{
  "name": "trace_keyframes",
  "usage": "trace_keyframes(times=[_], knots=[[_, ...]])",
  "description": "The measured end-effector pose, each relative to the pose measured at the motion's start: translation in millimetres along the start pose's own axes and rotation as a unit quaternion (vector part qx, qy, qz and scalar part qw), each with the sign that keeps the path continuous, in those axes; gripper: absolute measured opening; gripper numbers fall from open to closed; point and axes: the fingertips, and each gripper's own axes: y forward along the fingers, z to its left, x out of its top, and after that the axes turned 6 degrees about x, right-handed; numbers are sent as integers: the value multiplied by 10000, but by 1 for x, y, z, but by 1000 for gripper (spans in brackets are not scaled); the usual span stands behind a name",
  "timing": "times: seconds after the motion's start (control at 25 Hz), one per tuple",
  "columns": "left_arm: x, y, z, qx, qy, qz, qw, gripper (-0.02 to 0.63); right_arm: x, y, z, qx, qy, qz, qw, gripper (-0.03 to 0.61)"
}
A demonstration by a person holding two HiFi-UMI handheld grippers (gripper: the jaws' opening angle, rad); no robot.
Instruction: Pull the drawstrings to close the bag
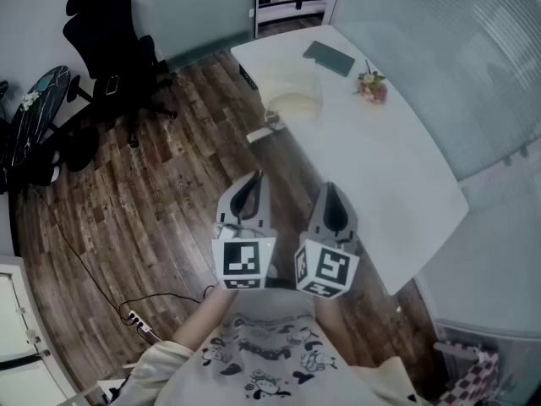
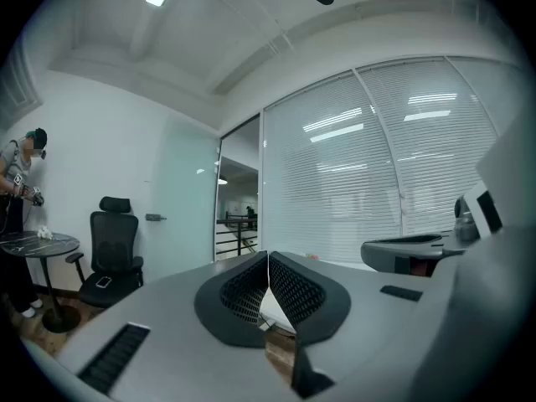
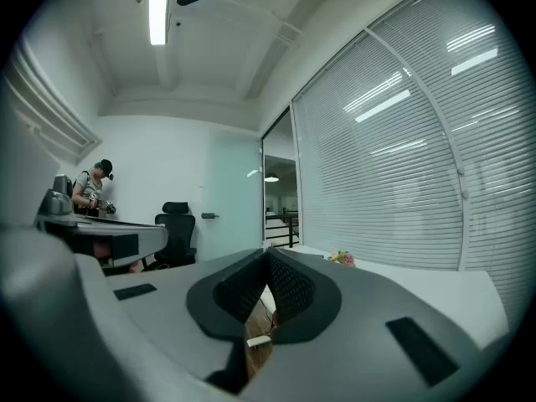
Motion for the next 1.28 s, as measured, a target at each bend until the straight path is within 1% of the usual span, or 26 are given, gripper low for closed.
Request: trace_keyframes(times=[0.2, 0.52, 0.72, 0.92, 1.28], knots=[[1, -2, -5, -66, 32, -19, 10000, 41, 0, -2, 2, 17, -40, -6, 10000, 14], [-3, -2, -4, -42, 73, 40, 10000, 41, -3, -2, 1, 31, -9, 16, 10000, 14], [-6, 2, -2, 74, 13, 72, 9999, 41, -8, 0, -6, 12, 175, 17, 9998, 14], [-4, 10, -6, 152, 21, 8, 9999, 41, -11, 9, -14, 112, 122, 75, 9998, 14], [-15, 13, -9, 287, 11, 142, 9995, 41, -27, 17, -19, 280, 86, 299, 9991, 14]])
